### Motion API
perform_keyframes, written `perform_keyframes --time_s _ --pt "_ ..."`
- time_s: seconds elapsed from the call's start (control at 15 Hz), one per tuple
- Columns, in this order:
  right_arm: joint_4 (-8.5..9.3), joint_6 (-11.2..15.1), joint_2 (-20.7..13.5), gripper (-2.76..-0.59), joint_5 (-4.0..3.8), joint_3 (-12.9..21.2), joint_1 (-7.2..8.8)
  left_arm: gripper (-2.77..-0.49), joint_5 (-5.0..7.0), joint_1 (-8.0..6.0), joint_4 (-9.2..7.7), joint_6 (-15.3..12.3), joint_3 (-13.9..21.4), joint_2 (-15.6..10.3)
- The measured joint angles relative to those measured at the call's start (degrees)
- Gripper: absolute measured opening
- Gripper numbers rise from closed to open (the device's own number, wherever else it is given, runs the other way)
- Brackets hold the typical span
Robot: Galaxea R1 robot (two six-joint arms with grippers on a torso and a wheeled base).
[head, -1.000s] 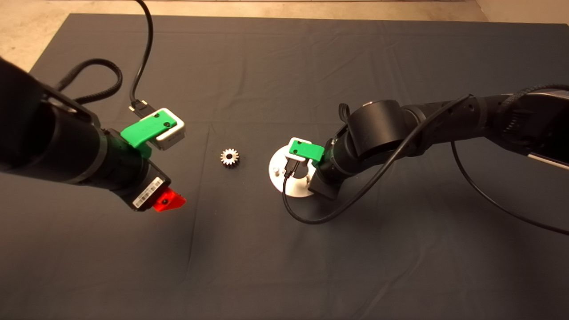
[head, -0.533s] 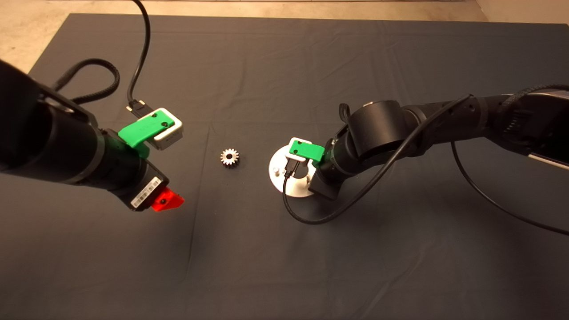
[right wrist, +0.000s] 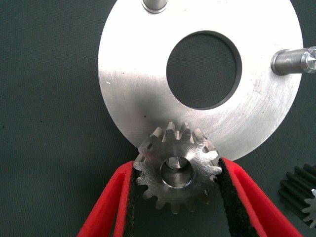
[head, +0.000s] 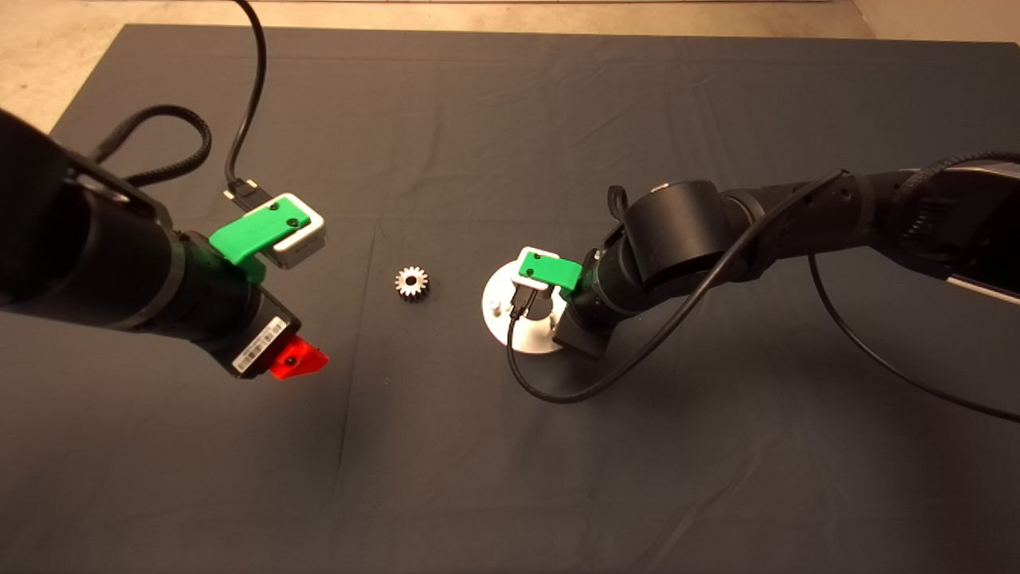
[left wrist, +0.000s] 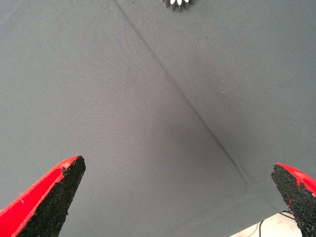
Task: Install three planetary gears onto the carrier pins
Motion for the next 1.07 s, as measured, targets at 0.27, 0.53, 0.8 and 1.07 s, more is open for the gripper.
perform_keyframes --time_s 0.27,0.53,0.8,1.07 --pt "-0.15 -0.21 0.01 -2.27 -0.02 0.05 -0.05 -0.49 0.00 0.00 0.00 0.00 0.00 0.00" --pt "-0.15 -0.43 0.01 -2.20 -0.21 0.09 -0.05 -0.49 0.00 0.00 -0.01 0.00 0.00 0.00" --pt "-0.15 -0.61 0.01 -2.13 -0.20 0.09 -0.05 -0.49 0.00 0.00 -0.01 0.00 0.00 0.00" --pt "-0.15 -1.05 0.03 -1.91 -0.22 0.09 -0.05 -0.49 0.00 0.00 -0.02 0.00 0.00 0.00"
